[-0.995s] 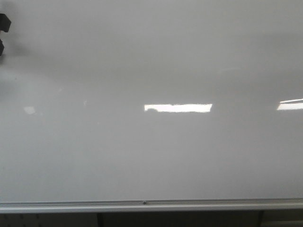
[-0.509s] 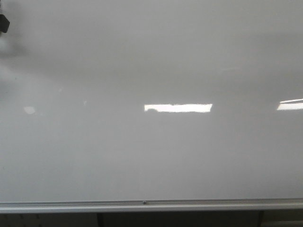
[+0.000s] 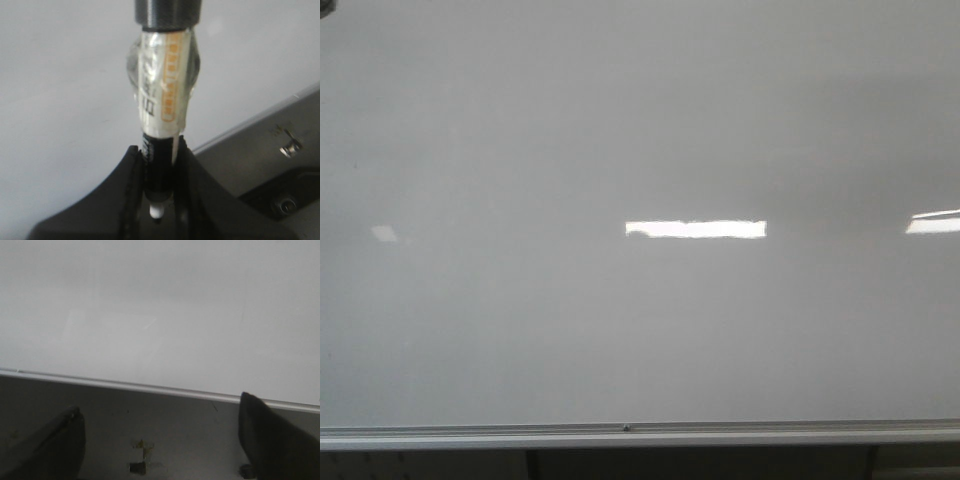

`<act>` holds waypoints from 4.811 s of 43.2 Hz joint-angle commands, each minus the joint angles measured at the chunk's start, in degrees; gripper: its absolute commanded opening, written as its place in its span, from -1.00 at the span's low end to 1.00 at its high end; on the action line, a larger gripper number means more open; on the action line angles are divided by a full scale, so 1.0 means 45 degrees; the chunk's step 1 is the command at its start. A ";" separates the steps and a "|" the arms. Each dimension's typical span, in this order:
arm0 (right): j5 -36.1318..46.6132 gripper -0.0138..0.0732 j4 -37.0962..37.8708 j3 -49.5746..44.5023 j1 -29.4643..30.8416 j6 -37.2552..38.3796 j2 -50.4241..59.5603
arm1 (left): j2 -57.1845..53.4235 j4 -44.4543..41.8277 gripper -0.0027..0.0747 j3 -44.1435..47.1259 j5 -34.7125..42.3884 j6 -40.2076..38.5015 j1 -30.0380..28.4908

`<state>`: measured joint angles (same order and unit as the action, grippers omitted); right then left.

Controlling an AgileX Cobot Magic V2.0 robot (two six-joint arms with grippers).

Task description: Write number 2 on whiteboard

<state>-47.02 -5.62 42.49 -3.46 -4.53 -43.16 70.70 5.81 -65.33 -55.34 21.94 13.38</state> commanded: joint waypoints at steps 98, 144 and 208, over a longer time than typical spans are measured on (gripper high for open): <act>-0.2315 -0.69 -0.2275 0.5952 -0.6456 -0.7454 -0.5564 | -0.0765 0.1214 0.16 -0.0681 -0.0255 0.2343 0.5962; 1.1316 -0.69 -0.3796 -0.0863 -0.1708 -0.4594 -0.3680 | -0.3344 0.1582 0.16 0.1333 0.1112 0.1293 0.2891; 1.0118 -0.69 -0.3757 0.0115 -0.1337 -0.5329 -0.7665 | -0.3344 0.1582 0.16 0.1333 0.1474 0.1293 0.2891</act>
<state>-4.46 -22.31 41.17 -9.73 -27.99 -78.82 56.22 11.66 -57.76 -52.06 28.50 26.68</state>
